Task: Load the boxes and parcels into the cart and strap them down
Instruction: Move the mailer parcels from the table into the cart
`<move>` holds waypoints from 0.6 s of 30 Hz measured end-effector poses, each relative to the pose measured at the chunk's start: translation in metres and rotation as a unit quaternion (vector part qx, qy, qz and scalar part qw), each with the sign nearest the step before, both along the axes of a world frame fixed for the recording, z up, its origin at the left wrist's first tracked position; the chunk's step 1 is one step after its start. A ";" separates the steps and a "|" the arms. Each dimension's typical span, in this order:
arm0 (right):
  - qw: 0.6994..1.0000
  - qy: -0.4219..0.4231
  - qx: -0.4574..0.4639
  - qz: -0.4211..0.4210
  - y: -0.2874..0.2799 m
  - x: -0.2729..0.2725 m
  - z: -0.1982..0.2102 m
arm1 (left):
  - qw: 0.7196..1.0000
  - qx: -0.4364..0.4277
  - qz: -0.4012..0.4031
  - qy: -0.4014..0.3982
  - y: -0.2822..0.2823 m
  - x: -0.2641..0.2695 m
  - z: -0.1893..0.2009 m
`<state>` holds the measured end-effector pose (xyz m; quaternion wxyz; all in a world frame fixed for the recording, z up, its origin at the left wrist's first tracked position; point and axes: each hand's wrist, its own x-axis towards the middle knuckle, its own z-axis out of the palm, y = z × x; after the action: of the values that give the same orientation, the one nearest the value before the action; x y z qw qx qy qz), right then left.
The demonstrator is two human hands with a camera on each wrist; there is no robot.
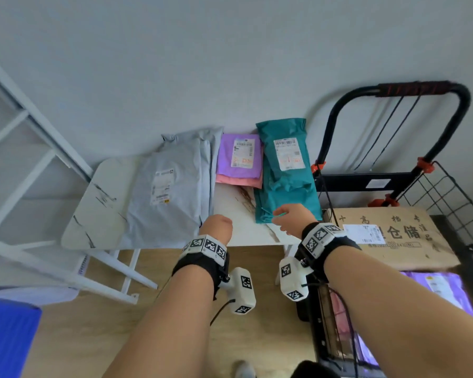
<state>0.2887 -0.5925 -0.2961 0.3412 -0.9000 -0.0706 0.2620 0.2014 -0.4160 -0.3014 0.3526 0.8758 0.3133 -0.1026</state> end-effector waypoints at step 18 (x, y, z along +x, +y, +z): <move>0.997 0.007 -0.068 0.026 0.121 0.140 -0.018 | 1.000 -0.016 0.010 -0.011 0.087 0.153 -0.008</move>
<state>0.4291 -0.4717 -0.3137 0.2727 -0.9172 -0.0735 0.2809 0.3543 -0.3292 -0.3091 0.3707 0.8681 0.3163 -0.0945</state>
